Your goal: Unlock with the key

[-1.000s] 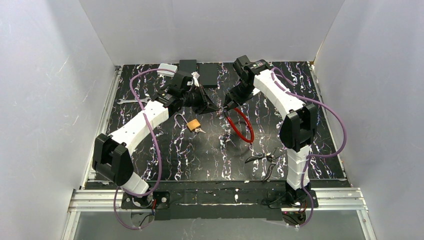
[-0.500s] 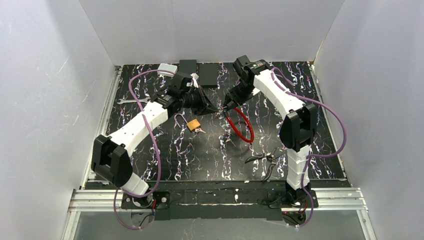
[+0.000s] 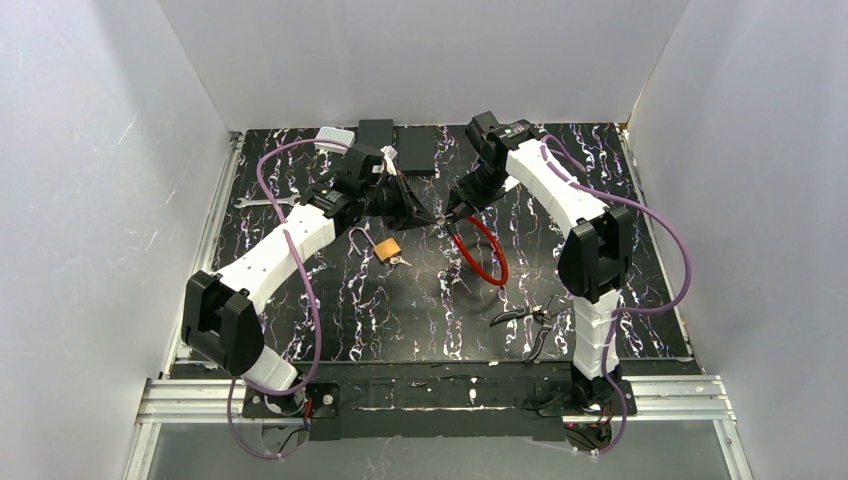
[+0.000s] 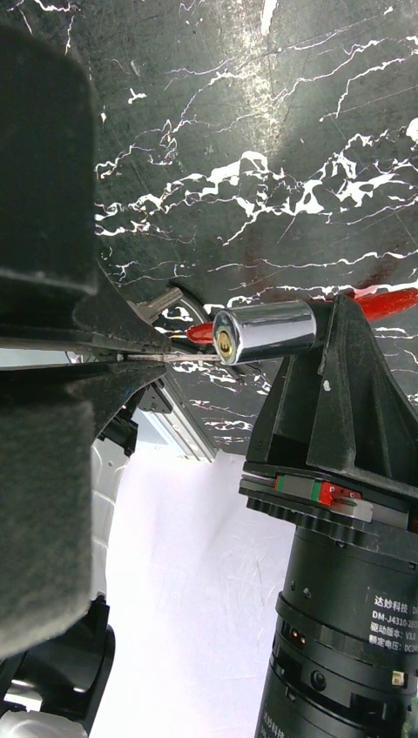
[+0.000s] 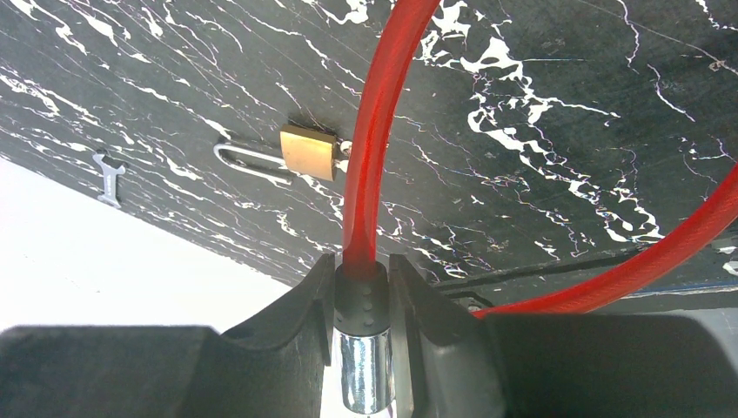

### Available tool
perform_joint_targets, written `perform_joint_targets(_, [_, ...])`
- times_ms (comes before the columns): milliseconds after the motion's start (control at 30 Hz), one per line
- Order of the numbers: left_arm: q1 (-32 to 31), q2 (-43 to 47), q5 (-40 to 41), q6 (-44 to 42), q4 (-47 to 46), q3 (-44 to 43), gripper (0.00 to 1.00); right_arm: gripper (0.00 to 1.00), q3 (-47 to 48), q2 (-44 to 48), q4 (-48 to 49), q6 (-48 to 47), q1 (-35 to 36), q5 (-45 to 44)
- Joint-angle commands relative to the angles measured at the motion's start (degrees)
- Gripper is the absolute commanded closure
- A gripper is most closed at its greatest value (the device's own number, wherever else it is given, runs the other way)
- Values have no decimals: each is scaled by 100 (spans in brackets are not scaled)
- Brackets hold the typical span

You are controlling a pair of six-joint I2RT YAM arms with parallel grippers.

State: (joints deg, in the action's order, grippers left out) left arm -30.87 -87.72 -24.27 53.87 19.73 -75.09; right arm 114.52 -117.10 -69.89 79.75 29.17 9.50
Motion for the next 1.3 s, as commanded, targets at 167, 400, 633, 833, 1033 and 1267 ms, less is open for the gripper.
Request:
perform_joint_targets(167, [-25, 26, -95, -60, -39, -73, 100, 99, 51, 58, 43, 98, 1, 66])
perform_joint_targets(400, [-32, 89, -41, -93, 14, -24, 100, 99, 62, 47, 86, 120, 1, 103])
perform_joint_targets(633, [-24, 19, 33, -146, 80, -131, 100, 99, 45, 51, 81, 94, 1, 107])
perform_joint_targets(833, [-26, -116, 28, -181, 97, -258, 100, 99, -20, 85, 79, 75, 1, 118])
perform_joint_targets(1033, [-25, -240, -37, -180, 45, -319, 100, 99, -52, 116, 98, 65, 1, 138])
perform_joint_targets(1267, [-23, -263, -25, -203, 48, -316, 100, 99, -53, 113, 109, 67, 1, 139])
